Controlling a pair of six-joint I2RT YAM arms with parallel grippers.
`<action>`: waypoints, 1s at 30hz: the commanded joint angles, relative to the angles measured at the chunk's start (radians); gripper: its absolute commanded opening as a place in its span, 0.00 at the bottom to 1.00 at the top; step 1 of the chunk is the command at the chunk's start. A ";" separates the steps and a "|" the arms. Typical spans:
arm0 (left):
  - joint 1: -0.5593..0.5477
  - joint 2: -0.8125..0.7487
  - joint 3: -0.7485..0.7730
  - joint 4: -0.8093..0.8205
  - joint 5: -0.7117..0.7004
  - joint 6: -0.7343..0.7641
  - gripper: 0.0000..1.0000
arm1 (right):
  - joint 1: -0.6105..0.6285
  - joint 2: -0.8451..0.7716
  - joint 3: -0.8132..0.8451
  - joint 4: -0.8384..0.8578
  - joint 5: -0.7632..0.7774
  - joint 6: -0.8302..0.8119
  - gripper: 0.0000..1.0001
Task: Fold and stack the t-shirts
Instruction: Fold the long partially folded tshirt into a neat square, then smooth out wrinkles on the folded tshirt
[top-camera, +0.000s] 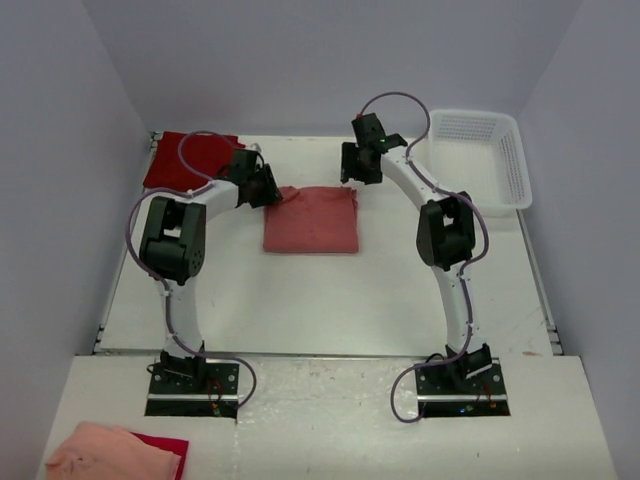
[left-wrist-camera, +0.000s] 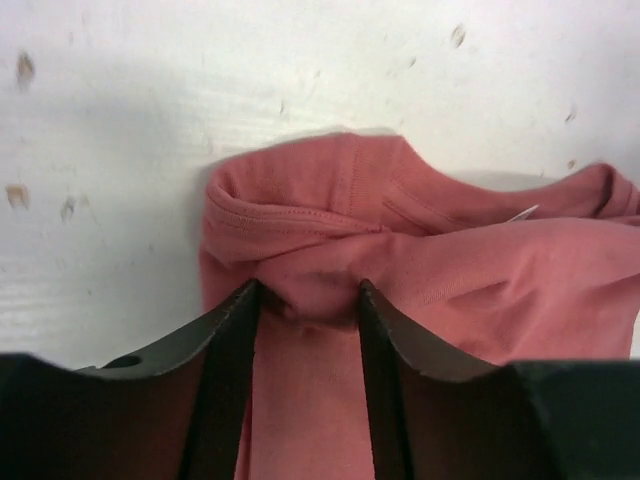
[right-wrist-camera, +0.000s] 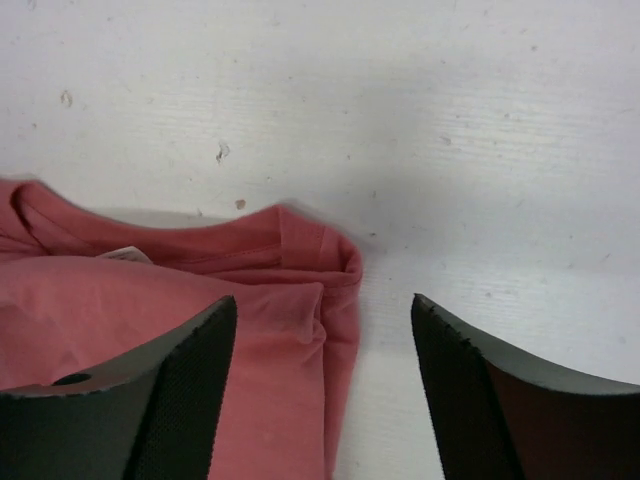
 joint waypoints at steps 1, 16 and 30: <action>-0.025 -0.083 0.033 0.220 -0.050 0.143 0.52 | 0.002 -0.119 0.001 0.054 0.003 -0.098 0.72; -0.083 -0.255 -0.083 0.251 0.209 0.075 0.08 | 0.002 -0.351 -0.270 0.067 -0.158 -0.054 0.00; -0.053 0.147 -0.120 1.019 0.896 -0.448 0.00 | -0.055 -0.193 -0.500 0.457 -1.057 0.343 0.00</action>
